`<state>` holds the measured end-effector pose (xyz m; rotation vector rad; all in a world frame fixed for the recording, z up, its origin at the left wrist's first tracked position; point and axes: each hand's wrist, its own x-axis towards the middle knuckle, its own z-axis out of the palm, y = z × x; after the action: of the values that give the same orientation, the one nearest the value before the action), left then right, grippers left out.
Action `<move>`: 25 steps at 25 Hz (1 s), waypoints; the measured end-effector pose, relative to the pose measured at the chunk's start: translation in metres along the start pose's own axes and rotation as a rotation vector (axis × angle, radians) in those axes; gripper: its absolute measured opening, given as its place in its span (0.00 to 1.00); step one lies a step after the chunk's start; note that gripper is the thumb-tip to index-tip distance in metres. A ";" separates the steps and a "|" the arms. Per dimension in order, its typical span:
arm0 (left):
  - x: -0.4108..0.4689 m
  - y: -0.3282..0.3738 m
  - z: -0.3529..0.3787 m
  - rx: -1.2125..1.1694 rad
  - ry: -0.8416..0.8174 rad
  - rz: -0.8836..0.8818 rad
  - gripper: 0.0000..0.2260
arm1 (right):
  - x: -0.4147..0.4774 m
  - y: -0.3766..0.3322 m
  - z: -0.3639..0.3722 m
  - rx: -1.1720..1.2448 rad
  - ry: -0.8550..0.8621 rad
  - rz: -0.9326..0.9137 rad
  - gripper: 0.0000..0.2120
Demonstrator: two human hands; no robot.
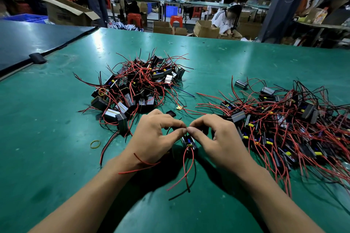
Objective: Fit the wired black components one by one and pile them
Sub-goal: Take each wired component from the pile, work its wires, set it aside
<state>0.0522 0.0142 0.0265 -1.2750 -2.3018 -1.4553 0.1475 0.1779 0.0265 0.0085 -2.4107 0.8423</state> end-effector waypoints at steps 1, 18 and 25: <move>0.000 0.001 0.000 0.043 0.015 0.024 0.02 | 0.000 -0.004 0.000 0.028 -0.012 0.065 0.04; 0.002 -0.001 0.001 -0.023 -0.002 -0.052 0.03 | 0.002 0.013 -0.004 -0.016 -0.017 -0.170 0.06; 0.002 0.002 -0.001 0.061 -0.004 0.010 0.05 | 0.002 0.003 0.000 0.097 -0.032 0.066 0.05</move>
<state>0.0520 0.0150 0.0287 -1.2723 -2.3197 -1.3701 0.1447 0.1807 0.0255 -0.0198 -2.4090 0.9960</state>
